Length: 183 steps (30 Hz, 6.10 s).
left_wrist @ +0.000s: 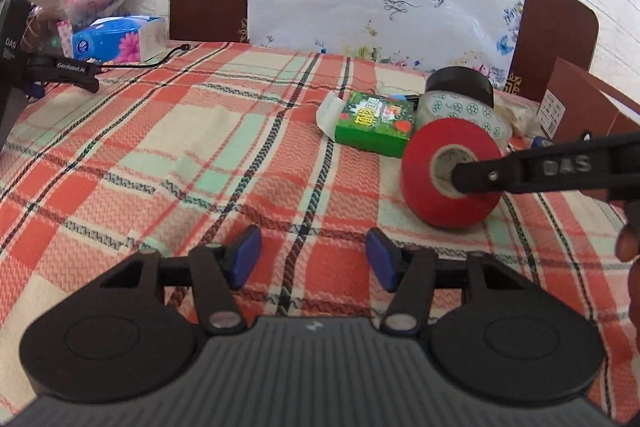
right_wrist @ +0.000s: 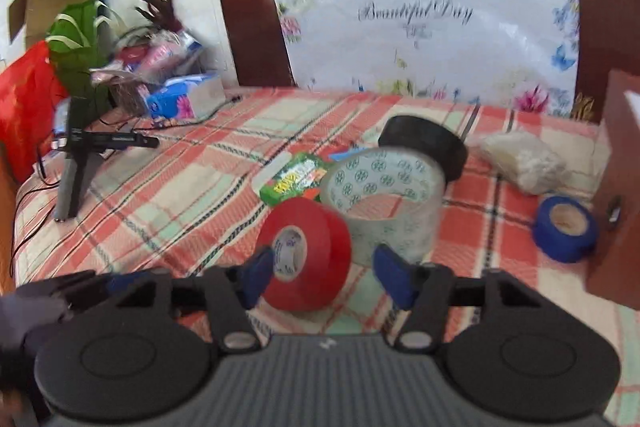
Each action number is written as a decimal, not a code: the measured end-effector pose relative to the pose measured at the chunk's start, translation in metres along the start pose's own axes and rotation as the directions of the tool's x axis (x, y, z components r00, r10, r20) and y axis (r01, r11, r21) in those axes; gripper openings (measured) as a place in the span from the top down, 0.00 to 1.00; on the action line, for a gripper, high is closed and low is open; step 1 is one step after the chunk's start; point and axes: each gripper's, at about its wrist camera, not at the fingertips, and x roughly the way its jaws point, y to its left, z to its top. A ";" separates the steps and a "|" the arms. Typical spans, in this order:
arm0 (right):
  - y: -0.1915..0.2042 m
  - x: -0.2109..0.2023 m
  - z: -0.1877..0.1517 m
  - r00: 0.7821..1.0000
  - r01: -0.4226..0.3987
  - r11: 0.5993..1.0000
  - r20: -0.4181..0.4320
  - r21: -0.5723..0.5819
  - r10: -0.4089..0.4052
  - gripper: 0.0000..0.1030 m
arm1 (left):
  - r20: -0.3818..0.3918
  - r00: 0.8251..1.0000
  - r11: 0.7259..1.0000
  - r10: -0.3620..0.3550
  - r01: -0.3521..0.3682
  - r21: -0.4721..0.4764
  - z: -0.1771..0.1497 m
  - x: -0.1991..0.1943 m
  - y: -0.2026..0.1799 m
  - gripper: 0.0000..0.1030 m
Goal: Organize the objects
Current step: 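Move the left gripper down to the red tape roll, then grasp the red tape roll by its rim with the left gripper, then lower the red tape into the brown box and open the left gripper, then withdraw the left gripper from the box back over the table, then grasp the clear packing tape roll by its rim with the left gripper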
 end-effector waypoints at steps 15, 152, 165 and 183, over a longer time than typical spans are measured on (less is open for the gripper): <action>-0.077 -0.134 -0.091 0.986 0.167 0.970 -0.015 0.174 -0.168 0.43 | -0.100 0.933 0.939 -0.344 0.345 -0.014 0.017 -0.029 -0.054 0.47; -0.104 -0.201 -0.113 0.897 0.300 0.842 0.167 0.449 -0.409 0.12 | -0.176 0.981 0.970 -0.082 0.119 0.214 0.017 -0.025 -0.157 0.39; -0.062 -0.132 -0.092 0.961 0.243 0.937 0.073 0.251 -0.268 0.12 | -0.124 0.990 0.993 0.072 -0.059 0.102 0.028 0.009 -0.048 0.38; -0.002 0.035 0.006 0.974 0.214 0.956 0.119 -0.203 -0.193 0.06 | 0.048 0.989 0.990 0.137 -0.135 -0.045 0.014 0.020 0.045 0.21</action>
